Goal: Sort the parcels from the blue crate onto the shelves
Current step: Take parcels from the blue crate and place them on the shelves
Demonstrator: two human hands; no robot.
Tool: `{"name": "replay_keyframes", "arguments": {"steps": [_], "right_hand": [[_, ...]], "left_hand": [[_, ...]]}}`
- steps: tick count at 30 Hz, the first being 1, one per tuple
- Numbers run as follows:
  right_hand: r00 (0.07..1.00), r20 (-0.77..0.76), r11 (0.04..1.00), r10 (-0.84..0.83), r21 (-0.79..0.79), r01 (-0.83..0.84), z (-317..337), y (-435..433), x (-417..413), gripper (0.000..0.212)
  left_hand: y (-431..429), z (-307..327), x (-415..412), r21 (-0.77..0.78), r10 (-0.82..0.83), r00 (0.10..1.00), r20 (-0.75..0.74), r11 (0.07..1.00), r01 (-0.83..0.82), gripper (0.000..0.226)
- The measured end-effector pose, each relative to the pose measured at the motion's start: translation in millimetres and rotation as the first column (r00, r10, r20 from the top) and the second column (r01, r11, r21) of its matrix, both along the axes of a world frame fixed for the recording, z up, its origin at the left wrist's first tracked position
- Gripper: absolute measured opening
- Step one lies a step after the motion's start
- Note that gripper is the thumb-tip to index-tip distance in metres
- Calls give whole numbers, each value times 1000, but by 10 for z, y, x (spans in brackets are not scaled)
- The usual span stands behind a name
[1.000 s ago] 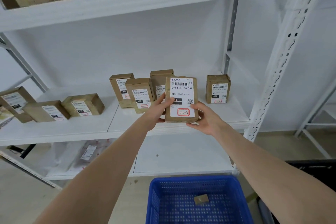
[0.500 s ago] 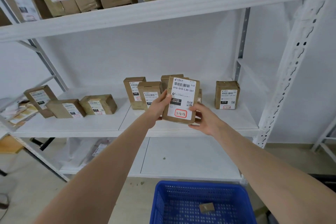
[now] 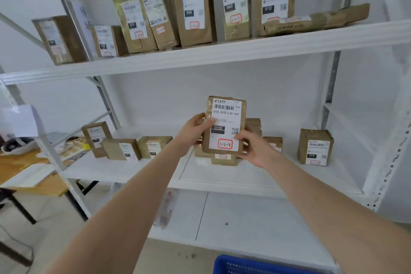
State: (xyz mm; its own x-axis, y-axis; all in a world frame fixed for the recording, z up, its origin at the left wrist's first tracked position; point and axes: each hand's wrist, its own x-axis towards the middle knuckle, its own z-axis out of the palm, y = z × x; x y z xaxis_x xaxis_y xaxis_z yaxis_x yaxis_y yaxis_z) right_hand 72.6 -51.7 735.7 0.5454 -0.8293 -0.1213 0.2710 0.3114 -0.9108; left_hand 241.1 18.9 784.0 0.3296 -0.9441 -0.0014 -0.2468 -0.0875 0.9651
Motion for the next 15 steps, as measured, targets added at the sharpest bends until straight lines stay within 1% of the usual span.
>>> {"name": "replay_keyframes", "arguments": {"steps": [3, 7, 15], "right_hand": [[1000, 12, 997, 7, -74, -6, 291, 101, 444, 47], [999, -7, 980, -40, -196, 37, 680, 364, 1164, 57], [989, 68, 937, -133, -317, 147, 1470, 957, 2593, 53]], "left_hand": [[188, 281, 418, -53, -14, 1000, 23, 998, 16, 51], [504, 676, 1136, -112, -20, 998, 60, 993, 27, 46], [1089, 1458, 2393, -298, 51, 993, 104, 954, -18, 38]]}}
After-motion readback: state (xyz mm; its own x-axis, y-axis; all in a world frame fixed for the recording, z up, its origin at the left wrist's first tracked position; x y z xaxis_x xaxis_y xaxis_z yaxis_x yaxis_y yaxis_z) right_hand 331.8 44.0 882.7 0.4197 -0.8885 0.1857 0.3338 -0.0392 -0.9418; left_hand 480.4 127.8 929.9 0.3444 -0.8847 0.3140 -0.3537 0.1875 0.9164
